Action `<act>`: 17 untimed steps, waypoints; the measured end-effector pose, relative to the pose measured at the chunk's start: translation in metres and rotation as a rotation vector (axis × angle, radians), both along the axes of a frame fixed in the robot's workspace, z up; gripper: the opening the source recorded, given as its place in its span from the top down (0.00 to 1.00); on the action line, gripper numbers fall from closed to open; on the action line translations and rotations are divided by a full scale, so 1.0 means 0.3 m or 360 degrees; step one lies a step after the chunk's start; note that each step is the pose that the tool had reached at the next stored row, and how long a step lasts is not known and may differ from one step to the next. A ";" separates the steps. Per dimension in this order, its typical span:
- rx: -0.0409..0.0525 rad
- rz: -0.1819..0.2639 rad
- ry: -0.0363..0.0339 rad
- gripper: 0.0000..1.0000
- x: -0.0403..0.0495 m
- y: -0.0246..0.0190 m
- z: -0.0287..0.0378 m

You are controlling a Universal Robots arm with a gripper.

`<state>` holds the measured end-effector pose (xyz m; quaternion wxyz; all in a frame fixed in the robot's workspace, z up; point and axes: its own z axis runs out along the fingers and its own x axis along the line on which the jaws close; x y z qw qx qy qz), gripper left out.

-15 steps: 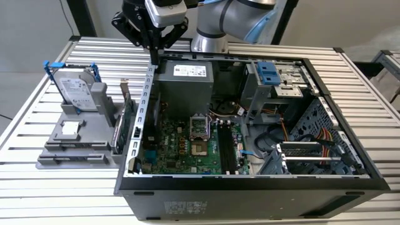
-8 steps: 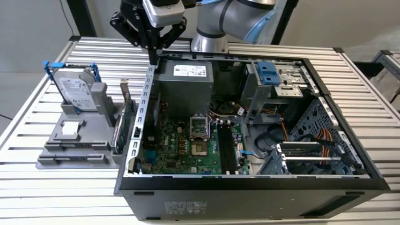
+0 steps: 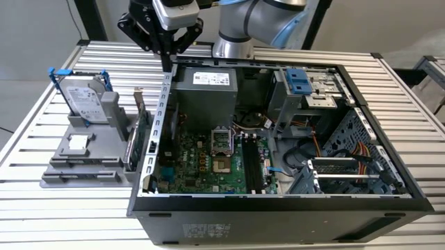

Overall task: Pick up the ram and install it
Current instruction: 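Reach for the ram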

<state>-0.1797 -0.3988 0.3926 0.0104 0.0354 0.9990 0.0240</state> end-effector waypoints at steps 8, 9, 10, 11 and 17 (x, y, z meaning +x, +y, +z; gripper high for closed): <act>0.0000 0.0000 0.0000 1.00 -0.025 0.000 0.000; 0.0000 0.0000 0.0000 1.00 -0.028 0.000 0.000; 0.0000 0.0000 0.0000 1.00 -0.032 0.000 0.000; 0.0000 0.0000 0.0000 1.00 -0.035 0.000 0.000; 0.0000 0.0000 0.0000 1.00 -0.059 0.000 0.000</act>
